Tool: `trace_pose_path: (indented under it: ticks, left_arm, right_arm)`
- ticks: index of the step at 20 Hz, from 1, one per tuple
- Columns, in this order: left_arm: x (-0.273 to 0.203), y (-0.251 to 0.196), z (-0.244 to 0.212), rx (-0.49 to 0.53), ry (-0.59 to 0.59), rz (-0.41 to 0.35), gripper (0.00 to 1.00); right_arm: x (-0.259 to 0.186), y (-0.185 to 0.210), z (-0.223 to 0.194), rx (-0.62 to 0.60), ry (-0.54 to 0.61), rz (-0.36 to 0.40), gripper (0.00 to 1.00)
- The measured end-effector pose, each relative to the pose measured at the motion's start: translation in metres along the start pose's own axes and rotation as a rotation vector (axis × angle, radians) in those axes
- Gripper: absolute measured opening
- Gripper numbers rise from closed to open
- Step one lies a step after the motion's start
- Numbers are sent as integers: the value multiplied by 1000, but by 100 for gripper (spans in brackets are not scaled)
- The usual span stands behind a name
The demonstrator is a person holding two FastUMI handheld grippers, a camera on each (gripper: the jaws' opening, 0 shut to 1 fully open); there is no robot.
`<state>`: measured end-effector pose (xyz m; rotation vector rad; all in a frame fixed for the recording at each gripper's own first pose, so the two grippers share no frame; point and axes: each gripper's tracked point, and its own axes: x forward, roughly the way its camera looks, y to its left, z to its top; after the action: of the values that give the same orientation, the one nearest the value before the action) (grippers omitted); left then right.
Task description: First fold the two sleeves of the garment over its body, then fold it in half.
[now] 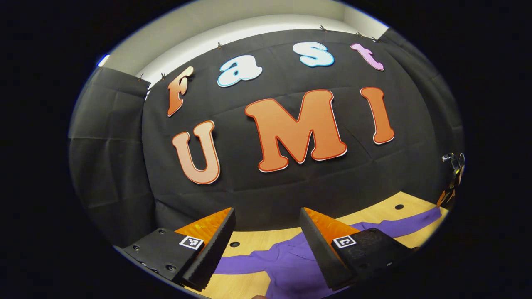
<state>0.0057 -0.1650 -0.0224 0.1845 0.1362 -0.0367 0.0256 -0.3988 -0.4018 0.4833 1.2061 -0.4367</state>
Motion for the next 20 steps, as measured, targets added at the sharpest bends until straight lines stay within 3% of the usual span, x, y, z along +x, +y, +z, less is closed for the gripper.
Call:
trace_pose_path:
  ticks: [2, 3, 4, 8, 13, 16, 20]
  left_arm:
    - [1, 0, -2, -2, 10, 5, 97]
    - [1, -2, -4, -3, 21, 6, 97]
    - [1, -3, -7, 0, 28, 7, 97]
    - [-2, -13, -8, 26, 34, -1, 97]
    - [-2, -16, -8, 32, 41, 3, 97]
    - [-3, -17, -15, 24, 58, 4, 97]
    - [-4, -21, -16, 24, 58, -3, 97]
  right_arm:
    - [10, -5, 0, 11, 30, 7, 95]
    - [16, -10, 2, 6, 40, 2, 100]
    - [23, -16, 4, 12, 57, -13, 94]
    - [46, -15, -4, 54, 147, -2, 91]
    - [56, -23, -3, 61, 165, -25, 82]
    - [56, -29, -9, 23, 193, -85, 65]
    - [55, -16, -14, -13, 215, -102, 36]
